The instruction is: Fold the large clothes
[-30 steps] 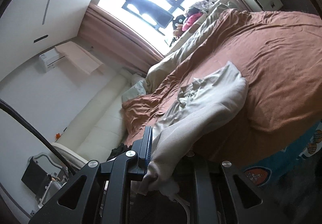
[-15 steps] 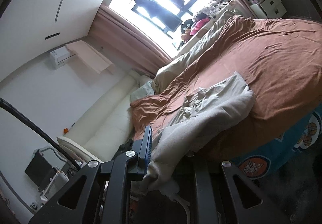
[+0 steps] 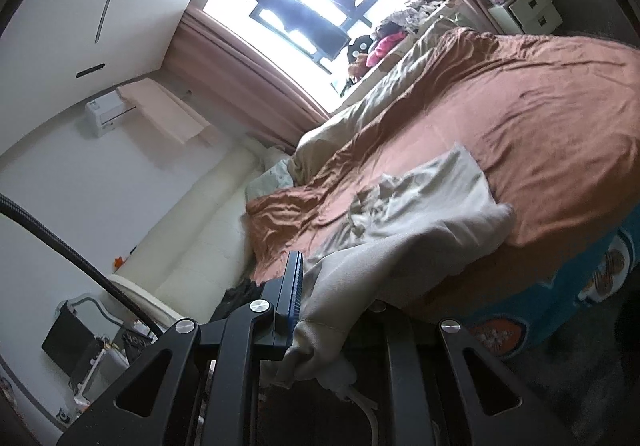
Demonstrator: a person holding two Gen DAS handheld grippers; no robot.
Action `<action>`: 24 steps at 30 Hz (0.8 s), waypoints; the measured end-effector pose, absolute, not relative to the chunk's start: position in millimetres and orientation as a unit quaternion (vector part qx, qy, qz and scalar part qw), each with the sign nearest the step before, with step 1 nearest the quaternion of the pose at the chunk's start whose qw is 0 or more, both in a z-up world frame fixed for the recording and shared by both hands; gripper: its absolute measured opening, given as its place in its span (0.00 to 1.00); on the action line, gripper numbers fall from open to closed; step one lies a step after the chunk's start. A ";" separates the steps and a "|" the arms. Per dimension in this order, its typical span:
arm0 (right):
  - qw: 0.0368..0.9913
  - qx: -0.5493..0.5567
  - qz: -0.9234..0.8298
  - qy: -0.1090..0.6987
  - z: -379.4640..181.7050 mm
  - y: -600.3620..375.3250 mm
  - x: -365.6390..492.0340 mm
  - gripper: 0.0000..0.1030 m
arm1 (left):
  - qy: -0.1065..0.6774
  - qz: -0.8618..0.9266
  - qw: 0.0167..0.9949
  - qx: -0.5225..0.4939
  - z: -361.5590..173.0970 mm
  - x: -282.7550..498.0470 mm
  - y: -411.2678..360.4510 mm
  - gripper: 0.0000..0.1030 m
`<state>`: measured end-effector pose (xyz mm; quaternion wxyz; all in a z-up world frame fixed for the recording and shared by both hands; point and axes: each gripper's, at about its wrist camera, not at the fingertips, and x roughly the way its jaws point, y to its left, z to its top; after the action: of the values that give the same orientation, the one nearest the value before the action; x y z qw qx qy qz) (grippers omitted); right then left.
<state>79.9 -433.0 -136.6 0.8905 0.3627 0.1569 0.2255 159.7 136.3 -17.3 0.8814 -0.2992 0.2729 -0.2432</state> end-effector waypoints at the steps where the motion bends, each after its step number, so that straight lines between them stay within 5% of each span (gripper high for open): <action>1: 0.891 0.365 0.223 0.152 -127.6 -433.5 88.7 0.12 | 0.271 -0.244 0.882 -0.299 -12.6 166.8 135.6 0.06; 12: 0.908 0.344 0.195 0.140 -68.1 -409.1 190.6 0.12 | 0.265 -0.216 0.885 -0.317 15.0 269.8 137.6 0.06; 24: 0.912 0.341 0.155 0.165 -65.2 -383.2 292.6 0.12 | 0.291 -0.193 0.880 -0.322 -0.4 387.8 132.1 0.06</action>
<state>292.6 -383.2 -65.2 0.9124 0.3410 0.1650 0.1548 387.8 132.1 -0.4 0.8798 -0.3225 0.2912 -0.1927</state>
